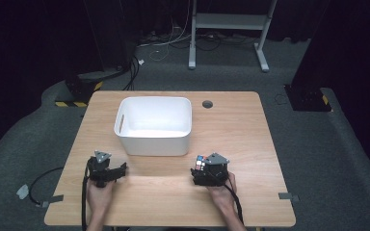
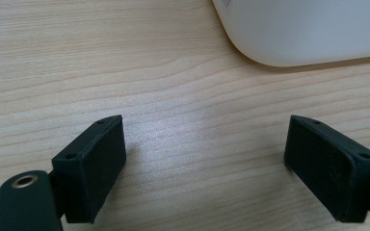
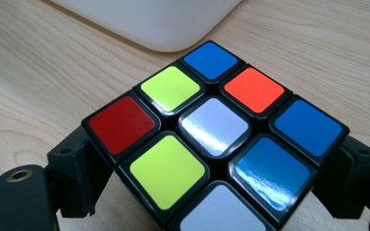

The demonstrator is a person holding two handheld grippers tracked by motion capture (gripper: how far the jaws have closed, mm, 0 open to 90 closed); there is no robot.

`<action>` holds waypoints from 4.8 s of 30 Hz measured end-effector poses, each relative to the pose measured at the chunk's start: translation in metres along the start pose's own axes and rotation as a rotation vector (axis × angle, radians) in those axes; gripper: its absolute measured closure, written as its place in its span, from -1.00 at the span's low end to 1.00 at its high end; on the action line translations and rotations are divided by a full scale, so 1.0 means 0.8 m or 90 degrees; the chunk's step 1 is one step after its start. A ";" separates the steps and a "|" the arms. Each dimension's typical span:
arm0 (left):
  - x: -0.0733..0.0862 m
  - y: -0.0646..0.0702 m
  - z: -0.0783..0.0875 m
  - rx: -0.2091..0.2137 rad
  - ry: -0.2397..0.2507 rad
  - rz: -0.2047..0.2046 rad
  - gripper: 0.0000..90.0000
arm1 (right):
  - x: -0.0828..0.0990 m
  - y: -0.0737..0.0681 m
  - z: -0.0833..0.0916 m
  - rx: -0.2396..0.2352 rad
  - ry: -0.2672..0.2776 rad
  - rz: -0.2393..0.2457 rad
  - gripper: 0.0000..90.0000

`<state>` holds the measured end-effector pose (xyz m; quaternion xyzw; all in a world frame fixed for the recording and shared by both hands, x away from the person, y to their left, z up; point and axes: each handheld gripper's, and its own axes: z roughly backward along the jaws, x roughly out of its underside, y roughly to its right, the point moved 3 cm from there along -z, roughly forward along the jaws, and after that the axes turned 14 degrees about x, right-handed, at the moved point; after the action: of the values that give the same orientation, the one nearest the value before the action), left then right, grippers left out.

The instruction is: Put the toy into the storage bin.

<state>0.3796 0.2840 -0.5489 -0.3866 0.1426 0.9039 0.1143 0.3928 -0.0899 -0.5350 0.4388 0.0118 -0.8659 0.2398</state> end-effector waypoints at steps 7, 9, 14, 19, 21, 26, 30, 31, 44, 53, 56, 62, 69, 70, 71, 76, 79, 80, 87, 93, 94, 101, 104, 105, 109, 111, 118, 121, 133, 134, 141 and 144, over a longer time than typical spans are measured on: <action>0.000 0.000 0.000 0.000 0.000 0.001 -0.67 | 0.005 0.007 0.013 -0.008 -0.009 0.014 -0.69; 0.000 0.000 0.000 0.000 0.000 0.000 -0.67 | 0.005 0.009 0.017 -0.014 -0.006 0.011 -0.69; 0.000 0.000 0.000 0.000 0.000 0.001 -0.67 | 0.005 0.013 0.023 -0.019 -0.001 0.005 -0.69; 0.000 0.000 0.000 0.000 0.000 0.001 -0.67 | 0.005 0.016 0.029 -0.024 -0.001 0.000 -0.69; 0.000 0.000 0.000 0.000 0.000 0.001 -0.67 | 0.005 0.016 0.030 -0.024 -0.001 0.001 -0.69; 0.000 0.000 0.000 0.000 0.000 0.000 -0.67 | 0.003 0.017 0.034 -0.025 -0.003 0.003 -0.69; 0.000 0.000 0.000 0.000 0.000 0.000 -0.67 | 0.000 0.018 0.038 -0.030 0.001 0.000 -0.69; 0.000 0.000 0.000 0.000 0.000 0.001 -0.67 | -0.001 0.018 0.040 -0.032 0.001 0.000 -0.69; 0.000 0.000 0.000 0.000 0.000 0.001 -0.67 | -0.015 0.021 0.049 -0.058 0.008 0.012 -0.69; 0.000 0.000 0.000 0.000 0.000 0.001 -0.67 | -0.029 0.027 0.061 -0.078 0.024 0.011 -0.69; 0.000 0.000 0.000 0.000 0.000 0.001 -0.67 | -0.037 0.030 0.066 -0.085 0.027 0.018 -0.69; 0.000 0.000 0.000 0.000 0.000 0.000 -0.67 | -0.049 0.034 0.073 -0.094 0.025 0.034 -0.69; 0.000 0.000 0.000 0.000 0.000 0.000 -0.67 | -0.060 0.040 0.078 -0.109 0.023 0.036 -0.69; 0.000 0.000 0.000 0.000 0.000 0.000 -0.67 | -0.062 0.040 0.079 -0.111 0.022 0.034 -0.69; 0.000 0.000 0.000 0.000 0.000 0.000 -0.67 | -0.063 0.041 0.079 -0.113 0.021 0.034 -0.69; 0.000 0.000 0.000 0.000 0.000 0.001 -0.67 | -0.071 0.046 0.084 -0.120 0.030 0.026 -0.69; 0.000 0.000 0.000 0.000 0.000 0.000 -0.67 | -0.076 0.051 0.087 -0.118 0.032 0.016 -0.69; 0.000 0.000 0.000 0.000 0.000 0.000 -0.67 | -0.078 0.053 0.088 -0.119 0.032 0.012 -0.69; 0.000 0.000 0.000 0.000 -0.001 0.000 -0.67 | -0.096 0.063 0.097 -0.133 0.045 0.004 -0.69; 0.000 0.000 0.000 0.000 -0.002 0.000 -0.67 | -0.113 0.062 0.102 -0.152 0.052 0.001 -0.69; 0.000 0.000 0.000 0.000 -0.002 0.000 -0.67 | -0.115 0.062 0.102 -0.152 0.053 0.002 -0.69; 0.000 0.000 0.000 0.000 -0.002 0.000 -0.67 | -0.127 0.061 0.101 -0.153 0.051 0.011 -0.69; 0.000 0.000 0.000 0.000 -0.002 0.000 -0.67 | -0.131 0.061 0.100 -0.154 0.050 0.010 -0.69; 0.000 0.000 0.000 0.000 -0.002 0.000 -0.67 | -0.133 0.062 0.099 -0.153 0.050 0.011 -0.69; 0.000 0.000 0.000 0.000 -0.002 0.000 -0.67 | -0.138 0.065 0.099 -0.165 0.053 0.002 -0.69; 0.000 0.000 0.000 0.000 -0.002 0.000 -0.67 | -0.141 0.066 0.098 -0.170 0.054 0.001 -0.69; 0.000 0.000 0.000 0.000 -0.002 0.000 -0.67 | -0.154 0.068 0.099 -0.171 0.061 0.009 -0.69; 0.000 0.000 0.000 0.000 -0.001 0.000 -0.67 | -0.160 0.067 0.099 -0.169 0.067 0.012 -0.69; 0.000 0.000 0.000 0.001 -0.001 0.000 -0.67 | -0.171 0.068 0.099 -0.156 0.057 0.007 -0.69; 0.000 0.000 0.000 0.000 -0.001 0.000 -0.67 | -0.171 0.068 0.099 -0.156 0.057 0.007 -0.69; 0.000 0.000 0.000 0.000 -0.001 0.000 -0.67 | -0.179 0.065 0.097 -0.151 0.053 0.017 -0.69; 0.000 0.000 0.000 0.000 -0.001 0.000 -0.67 | -0.182 0.064 0.097 -0.153 0.055 0.020 -0.69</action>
<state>0.3795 0.2839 -0.5488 -0.3857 0.1427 0.9043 0.1144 0.4290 -0.0939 -0.3660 0.4443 0.1187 -0.8345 0.3036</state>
